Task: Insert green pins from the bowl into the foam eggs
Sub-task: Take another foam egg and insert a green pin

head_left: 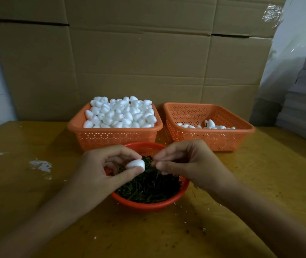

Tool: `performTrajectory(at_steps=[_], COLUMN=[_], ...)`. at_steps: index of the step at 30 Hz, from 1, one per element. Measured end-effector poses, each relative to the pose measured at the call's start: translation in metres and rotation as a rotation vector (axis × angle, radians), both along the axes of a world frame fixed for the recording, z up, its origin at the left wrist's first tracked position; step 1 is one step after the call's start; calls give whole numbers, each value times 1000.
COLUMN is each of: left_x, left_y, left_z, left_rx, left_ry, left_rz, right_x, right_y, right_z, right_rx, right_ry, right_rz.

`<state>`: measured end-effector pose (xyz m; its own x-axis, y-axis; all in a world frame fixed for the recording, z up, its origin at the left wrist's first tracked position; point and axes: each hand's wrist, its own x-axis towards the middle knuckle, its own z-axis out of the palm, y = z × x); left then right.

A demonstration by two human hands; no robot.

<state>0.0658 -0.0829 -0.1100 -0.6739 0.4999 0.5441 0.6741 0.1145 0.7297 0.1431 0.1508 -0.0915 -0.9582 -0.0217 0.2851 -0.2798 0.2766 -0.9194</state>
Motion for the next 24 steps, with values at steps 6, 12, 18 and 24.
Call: performTrajectory(at_steps=[6,12,18,24], left_x=[-1,-4,-10,-12], left_y=[0,-1,-3,-4], left_z=[-5,-4,-1,-1], left_rx=[-6,99,223,166], left_ry=[17,-20,-31,-13], left_rz=[-5,-29,-72,-103], right_x=[-2,0,-2,-3], right_y=[5,2,-3,-6], right_z=[0,1,-4,-7], right_rx=[-102,-85,206,351], right_ry=[-31,-33,-5,43], right_rz=[67,68,16,-14])
